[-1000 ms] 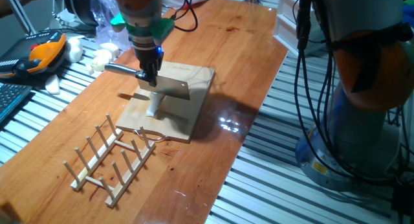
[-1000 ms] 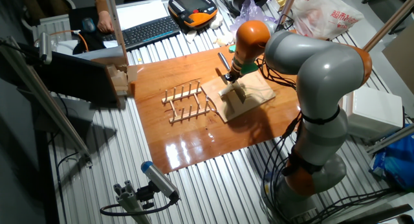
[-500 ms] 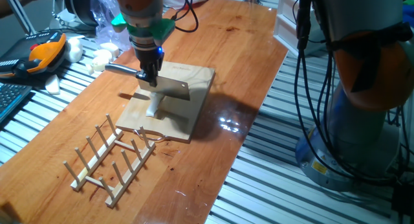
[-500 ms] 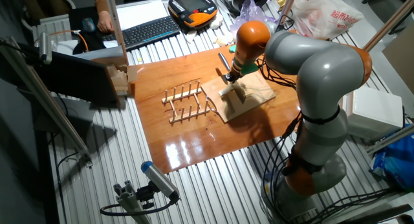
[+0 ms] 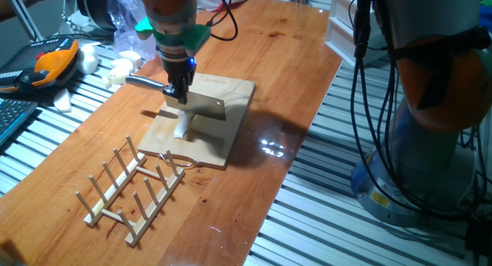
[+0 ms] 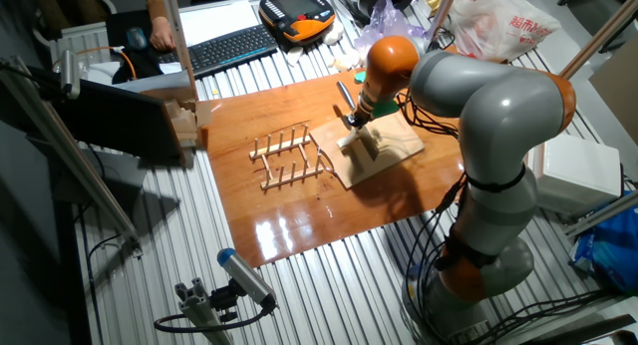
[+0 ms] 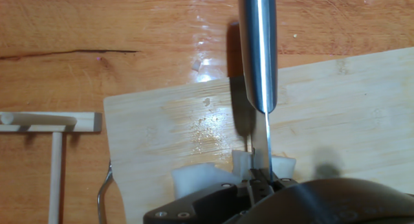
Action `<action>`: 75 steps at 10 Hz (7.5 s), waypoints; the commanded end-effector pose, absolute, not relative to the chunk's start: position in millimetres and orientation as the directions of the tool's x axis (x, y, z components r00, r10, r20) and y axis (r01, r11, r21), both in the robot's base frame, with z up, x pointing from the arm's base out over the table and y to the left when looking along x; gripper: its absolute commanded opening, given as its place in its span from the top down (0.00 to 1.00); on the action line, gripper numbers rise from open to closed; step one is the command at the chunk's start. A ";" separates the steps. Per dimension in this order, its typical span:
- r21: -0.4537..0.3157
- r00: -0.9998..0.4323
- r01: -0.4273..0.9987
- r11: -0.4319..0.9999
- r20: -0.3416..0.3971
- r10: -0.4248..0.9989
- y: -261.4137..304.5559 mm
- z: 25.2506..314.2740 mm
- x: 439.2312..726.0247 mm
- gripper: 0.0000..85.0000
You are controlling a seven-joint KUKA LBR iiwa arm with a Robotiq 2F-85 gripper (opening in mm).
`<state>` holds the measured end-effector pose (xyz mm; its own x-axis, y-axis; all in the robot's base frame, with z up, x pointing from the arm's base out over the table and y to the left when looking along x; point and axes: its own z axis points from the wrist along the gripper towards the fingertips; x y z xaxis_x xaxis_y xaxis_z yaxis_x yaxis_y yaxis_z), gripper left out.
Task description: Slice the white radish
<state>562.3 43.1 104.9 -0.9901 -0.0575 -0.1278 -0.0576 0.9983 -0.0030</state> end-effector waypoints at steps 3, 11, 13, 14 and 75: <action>-0.002 -0.989 -0.049 0.999 -0.138 -0.049 46.0 97.0 561.7 1.00; -0.009 -0.985 -0.040 0.999 -0.170 -0.041 54.0 77.8 561.0 1.00; -0.009 -0.983 -0.043 0.999 -0.176 -0.044 54.2 72.3 562.4 1.00; -0.007 -0.983 -0.043 0.999 -0.176 -0.043 54.2 73.8 562.2 1.00; 0.014 -0.985 -0.037 0.999 -0.169 -0.034 43.9 85.5 559.5 1.00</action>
